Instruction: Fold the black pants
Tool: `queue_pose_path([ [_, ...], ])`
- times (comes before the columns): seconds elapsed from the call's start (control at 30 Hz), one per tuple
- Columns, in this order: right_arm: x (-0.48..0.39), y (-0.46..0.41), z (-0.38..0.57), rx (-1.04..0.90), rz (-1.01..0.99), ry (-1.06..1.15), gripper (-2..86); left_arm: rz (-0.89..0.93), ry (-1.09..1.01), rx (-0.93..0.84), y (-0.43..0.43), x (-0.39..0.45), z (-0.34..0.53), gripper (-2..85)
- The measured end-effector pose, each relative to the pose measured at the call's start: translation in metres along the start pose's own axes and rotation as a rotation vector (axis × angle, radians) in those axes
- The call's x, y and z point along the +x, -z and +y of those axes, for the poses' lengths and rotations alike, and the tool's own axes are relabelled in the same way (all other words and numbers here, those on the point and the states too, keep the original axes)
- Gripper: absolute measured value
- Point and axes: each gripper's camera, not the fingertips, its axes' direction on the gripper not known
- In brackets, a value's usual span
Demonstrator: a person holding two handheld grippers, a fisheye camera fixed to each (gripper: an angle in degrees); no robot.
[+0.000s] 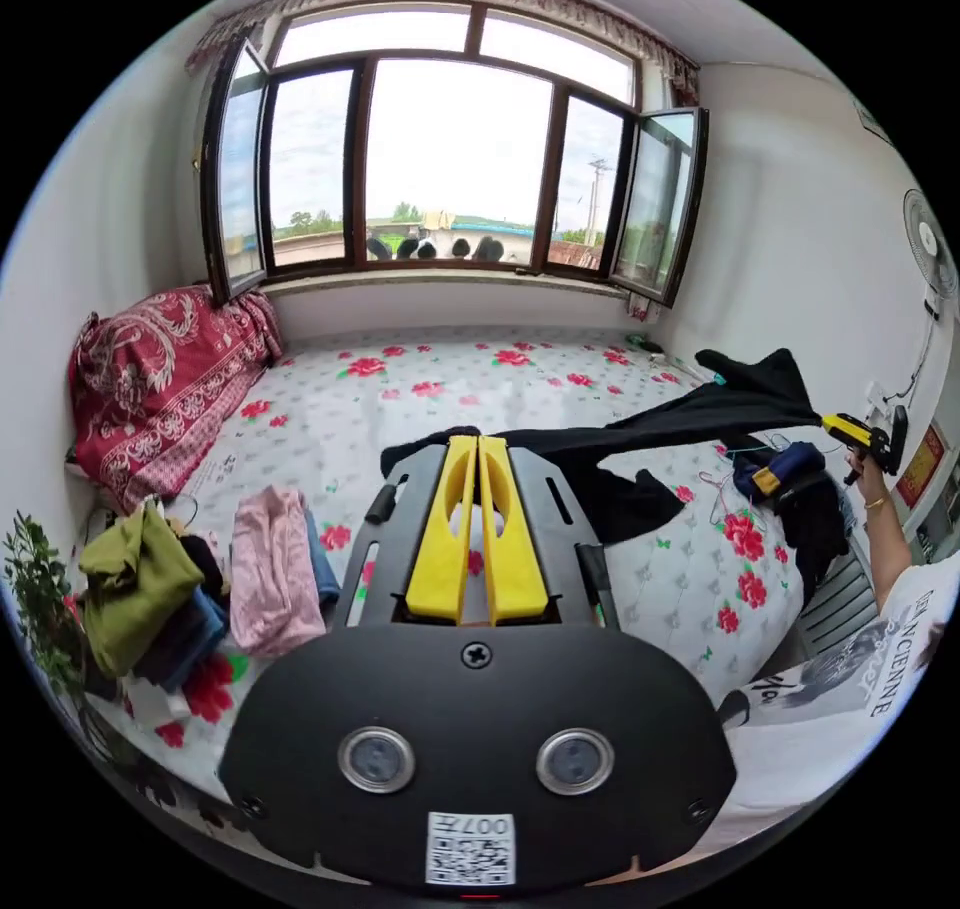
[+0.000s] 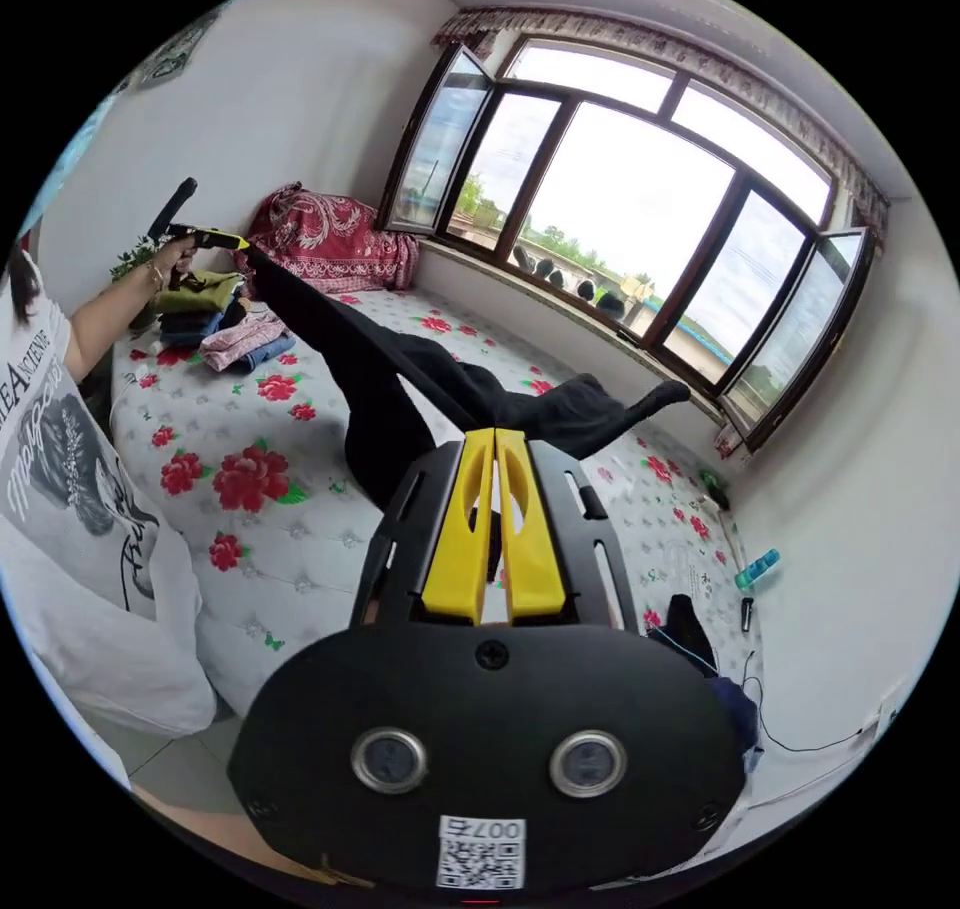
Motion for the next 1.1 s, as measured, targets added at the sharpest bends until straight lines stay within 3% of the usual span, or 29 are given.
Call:
queue_pose_path([
  [0.13,-0.025,-0.030,0.073,-0.154,-0.090,-0.021,-0.3,-0.096,0.058,-0.236,-0.042,0.019,0.107,-1.0],
  [0.3,-0.061,-0.121,0.201,-0.504,-0.309,-0.246,0.0,-0.155,0.303,-0.580,-0.103,0.022,0.242,-1.0],
  [0.4,-0.076,-0.138,0.242,-0.656,-0.446,-0.260,0.8,-0.179,0.337,-0.672,-0.104,0.024,0.277,-1.0],
  [0.57,-0.048,-0.126,0.249,-0.668,-0.615,-0.325,5.6,-0.108,0.463,-0.669,-0.086,0.009,0.299,-1.0],
  [0.63,-0.011,-0.113,0.240,-0.576,-0.596,-0.418,6.9,-0.110,0.487,-0.661,-0.074,0.002,0.303,-1.0],
  [0.73,0.049,-0.103,0.227,-0.477,-0.415,-0.523,8.2,-0.183,0.504,-0.641,-0.047,-0.008,0.302,-1.0],
  [0.87,0.112,-0.138,0.236,-0.583,-0.173,-0.619,8.8,-0.215,0.478,-0.532,-0.037,-0.011,0.274,-1.0],
  [1.1,0.147,-0.215,0.247,-0.776,-0.131,-0.682,5.6,-0.214,0.402,-0.627,-0.122,0.003,0.227,-1.0],
])
